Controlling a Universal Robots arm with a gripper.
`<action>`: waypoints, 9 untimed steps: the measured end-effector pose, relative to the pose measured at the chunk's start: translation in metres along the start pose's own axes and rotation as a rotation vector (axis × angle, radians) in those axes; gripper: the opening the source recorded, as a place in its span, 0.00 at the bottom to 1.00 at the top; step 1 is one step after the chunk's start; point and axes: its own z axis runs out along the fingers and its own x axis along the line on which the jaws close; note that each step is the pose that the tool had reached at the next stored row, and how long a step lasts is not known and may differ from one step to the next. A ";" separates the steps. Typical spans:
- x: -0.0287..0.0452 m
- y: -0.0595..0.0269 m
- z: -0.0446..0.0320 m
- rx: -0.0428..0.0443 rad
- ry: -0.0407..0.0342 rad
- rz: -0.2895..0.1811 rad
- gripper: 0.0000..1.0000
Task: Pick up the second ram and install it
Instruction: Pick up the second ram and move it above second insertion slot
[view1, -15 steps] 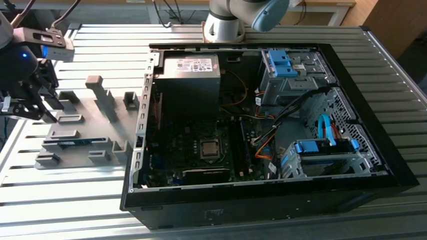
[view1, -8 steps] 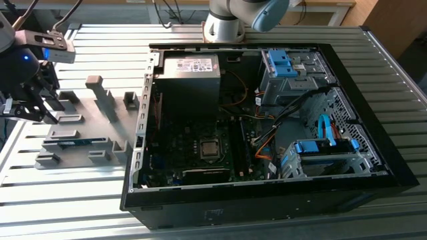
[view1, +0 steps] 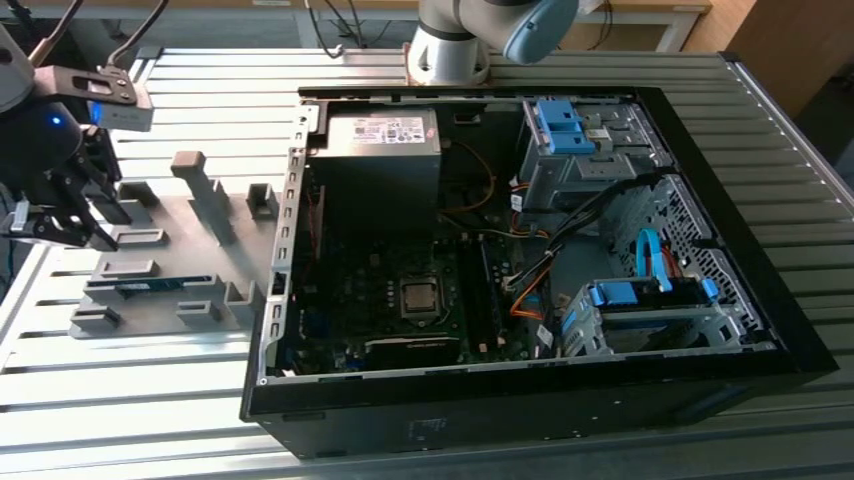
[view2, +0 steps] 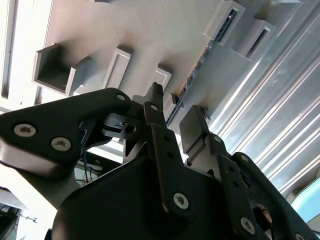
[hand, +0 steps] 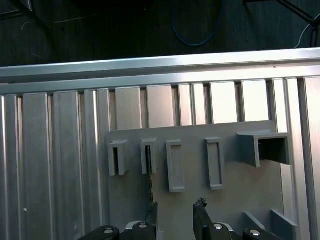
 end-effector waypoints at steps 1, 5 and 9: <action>0.0001 0.0000 0.0006 0.0000 0.0000 0.000 0.41; 0.0003 0.0000 0.0029 0.0000 0.0001 0.000 0.41; 0.0005 0.0000 0.0053 0.0000 0.0000 0.000 0.41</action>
